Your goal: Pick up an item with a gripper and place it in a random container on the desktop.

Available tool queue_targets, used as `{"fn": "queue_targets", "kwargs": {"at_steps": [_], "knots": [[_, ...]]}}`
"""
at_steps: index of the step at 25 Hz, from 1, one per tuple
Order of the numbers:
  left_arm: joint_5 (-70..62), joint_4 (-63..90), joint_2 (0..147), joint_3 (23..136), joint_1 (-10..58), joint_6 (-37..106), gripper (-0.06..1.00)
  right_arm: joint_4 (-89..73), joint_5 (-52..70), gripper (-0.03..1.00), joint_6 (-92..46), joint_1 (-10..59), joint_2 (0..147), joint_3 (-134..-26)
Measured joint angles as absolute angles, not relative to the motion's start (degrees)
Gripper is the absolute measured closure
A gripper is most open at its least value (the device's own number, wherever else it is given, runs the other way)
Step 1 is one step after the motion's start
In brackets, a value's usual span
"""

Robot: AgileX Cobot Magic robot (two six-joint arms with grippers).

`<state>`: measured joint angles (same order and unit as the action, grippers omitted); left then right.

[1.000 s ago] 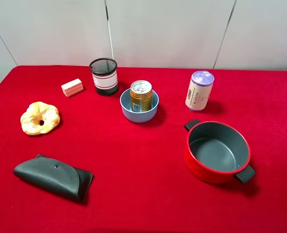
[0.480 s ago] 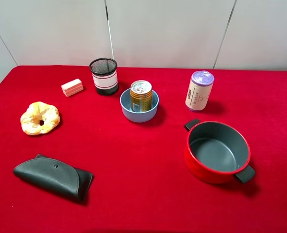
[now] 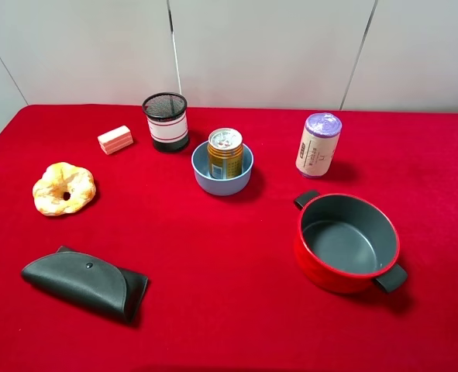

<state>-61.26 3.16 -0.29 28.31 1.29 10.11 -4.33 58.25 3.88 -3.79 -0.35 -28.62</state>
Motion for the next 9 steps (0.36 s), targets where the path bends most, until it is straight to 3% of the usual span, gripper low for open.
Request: {"fn": "queue_targets", "kwargs": {"at_steps": [9], "knots": [[-61.26,3.16,-0.29,28.31,1.29,10.17,-0.05,-4.37,58.31,0.28,3.88,-3.79,-0.35,-28.62]]}}
